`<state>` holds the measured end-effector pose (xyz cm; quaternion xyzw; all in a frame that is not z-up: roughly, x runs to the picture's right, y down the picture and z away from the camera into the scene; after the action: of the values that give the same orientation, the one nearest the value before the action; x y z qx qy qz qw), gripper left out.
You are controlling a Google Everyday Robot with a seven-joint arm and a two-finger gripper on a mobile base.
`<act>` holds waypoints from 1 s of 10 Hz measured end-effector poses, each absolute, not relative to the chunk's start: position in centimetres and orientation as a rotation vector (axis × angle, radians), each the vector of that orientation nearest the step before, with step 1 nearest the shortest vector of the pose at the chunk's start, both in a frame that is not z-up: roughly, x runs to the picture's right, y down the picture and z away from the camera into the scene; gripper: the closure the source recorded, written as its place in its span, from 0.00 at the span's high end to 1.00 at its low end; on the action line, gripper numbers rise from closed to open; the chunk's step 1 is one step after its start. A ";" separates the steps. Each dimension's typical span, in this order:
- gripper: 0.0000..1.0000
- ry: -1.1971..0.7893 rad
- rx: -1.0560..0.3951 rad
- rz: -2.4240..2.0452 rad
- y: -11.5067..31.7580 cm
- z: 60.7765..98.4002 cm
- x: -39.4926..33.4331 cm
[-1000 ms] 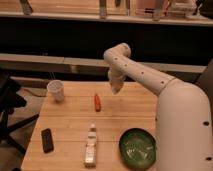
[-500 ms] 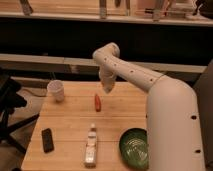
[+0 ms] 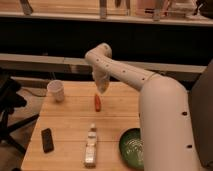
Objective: Place the white sponge in the ceramic cup
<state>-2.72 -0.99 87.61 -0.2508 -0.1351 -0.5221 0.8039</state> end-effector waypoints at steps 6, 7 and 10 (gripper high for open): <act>0.04 -0.297 -0.495 -1.211 -1.9 87.8 -7.4; 0.04 -0.289 -0.488 -1.221 -2.1 87.7 -7.6; 0.04 -0.281 -0.464 -1.251 -2.4 87.5 -9.3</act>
<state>-9.34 -2.43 87.45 -0.2143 -0.1297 -0.5783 0.7764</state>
